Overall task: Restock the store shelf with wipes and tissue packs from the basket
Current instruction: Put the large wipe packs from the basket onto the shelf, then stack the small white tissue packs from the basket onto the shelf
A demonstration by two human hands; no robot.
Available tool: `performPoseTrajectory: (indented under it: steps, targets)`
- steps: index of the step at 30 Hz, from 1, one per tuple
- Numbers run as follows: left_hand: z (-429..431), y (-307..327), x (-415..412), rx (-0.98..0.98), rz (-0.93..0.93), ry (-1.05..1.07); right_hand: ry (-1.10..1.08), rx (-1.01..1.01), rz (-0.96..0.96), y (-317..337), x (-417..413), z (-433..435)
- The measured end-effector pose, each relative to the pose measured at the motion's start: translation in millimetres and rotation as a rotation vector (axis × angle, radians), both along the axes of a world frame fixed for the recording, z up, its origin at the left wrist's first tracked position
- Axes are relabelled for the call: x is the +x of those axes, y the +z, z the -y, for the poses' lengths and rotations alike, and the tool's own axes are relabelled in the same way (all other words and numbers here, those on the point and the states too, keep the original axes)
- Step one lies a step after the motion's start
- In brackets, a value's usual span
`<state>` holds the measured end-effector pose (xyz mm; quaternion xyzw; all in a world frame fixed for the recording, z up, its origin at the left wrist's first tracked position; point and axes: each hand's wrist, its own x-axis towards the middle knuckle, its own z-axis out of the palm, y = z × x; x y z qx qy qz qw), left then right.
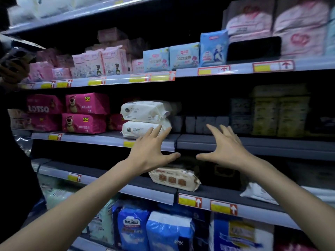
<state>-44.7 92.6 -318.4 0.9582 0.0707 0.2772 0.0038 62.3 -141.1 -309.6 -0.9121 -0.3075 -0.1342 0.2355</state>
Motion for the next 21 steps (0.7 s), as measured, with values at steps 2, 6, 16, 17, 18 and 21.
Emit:
performPoseTrajectory:
  steps: [2,6,16,17,18,21]
  targets:
    - [24,-8,4,0.009,-0.011,-0.037,-0.024,-0.01,-0.029,-5,-5,31]
    - [66,-37,15,0.006,-0.042,-0.117,-0.077,-0.027,-0.054,-29,-13,83]
    - [130,-198,41,0.032,-0.244,-0.324,-0.087,-0.179,-0.234,-177,-19,164]
    - [135,-216,42,0.026,-0.281,-0.337,-0.092,-0.203,-0.258,-197,-19,169]
    - [139,-233,42,0.014,-0.322,-0.348,-0.098,-0.222,-0.28,-217,-20,174]
    - [150,-281,40,0.01,-0.455,-0.37,-0.109,-0.325,-0.366,-271,-25,187]
